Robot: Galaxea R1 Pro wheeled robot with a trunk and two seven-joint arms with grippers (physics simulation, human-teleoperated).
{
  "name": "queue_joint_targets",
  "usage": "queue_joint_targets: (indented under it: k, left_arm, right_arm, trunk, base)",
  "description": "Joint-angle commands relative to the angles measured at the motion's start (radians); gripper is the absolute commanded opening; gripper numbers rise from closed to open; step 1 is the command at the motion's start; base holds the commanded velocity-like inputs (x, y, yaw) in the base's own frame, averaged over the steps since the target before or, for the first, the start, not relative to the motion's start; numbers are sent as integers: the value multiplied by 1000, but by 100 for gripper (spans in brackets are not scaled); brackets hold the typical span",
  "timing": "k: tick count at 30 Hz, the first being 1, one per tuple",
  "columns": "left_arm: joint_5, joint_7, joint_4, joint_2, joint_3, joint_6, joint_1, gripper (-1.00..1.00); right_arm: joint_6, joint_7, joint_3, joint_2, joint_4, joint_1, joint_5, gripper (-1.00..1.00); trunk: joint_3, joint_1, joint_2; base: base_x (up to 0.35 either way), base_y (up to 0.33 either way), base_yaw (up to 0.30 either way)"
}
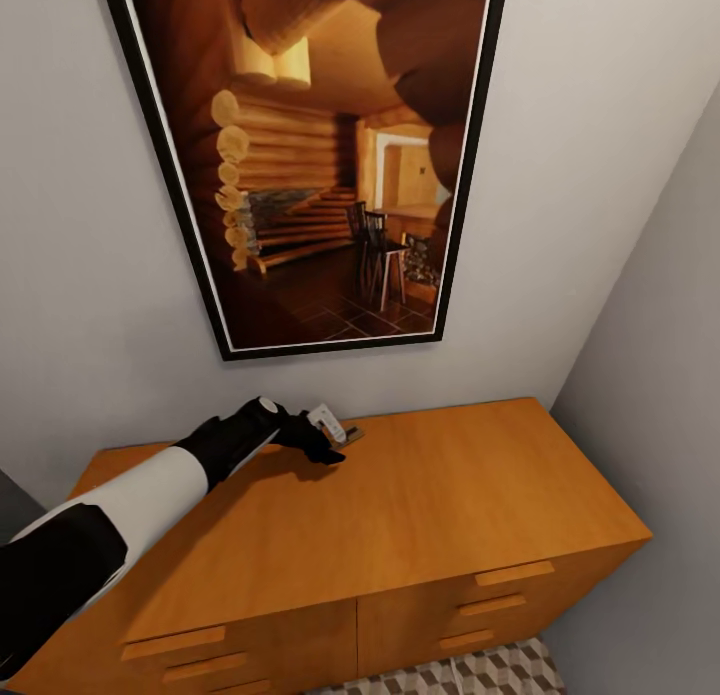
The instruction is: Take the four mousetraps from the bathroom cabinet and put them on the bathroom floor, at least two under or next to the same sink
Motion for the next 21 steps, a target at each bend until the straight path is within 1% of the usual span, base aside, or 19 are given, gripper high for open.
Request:
queue_joint_targets:
  k: [1, 10, 19, 21]
  left_arm:
    - [9, 2, -2, 0, -6, 9, -1, 100]
    - [2, 3, -4, -11, -4, 9, -1, 100]
    - [2, 3, -3, -12, -4, 8, -1, 100]
    - [2, 3, -3, -12, -4, 7, -1, 100]
  right_arm:
    - [-4, 1, 5, 0, 1, -1, -6, -100]
    - [-5, 1, 6, 0, 1, -1, -5, -100]
    - [-14, 2, 7, -3, 1, -1, -2, -100]
    - [-29, 2, 8, -2, 1, -1, 2, -100]
  trunk:
    - [-2, 1, -2]
    - [-2, 1, -2]
    - [-2, 1, -2]
    - [-2, 1, -2]
  base:
    - [0, 0, 0]
    - [0, 0, 0]
    - [0, 0, 0]
    - [0, 0, 0]
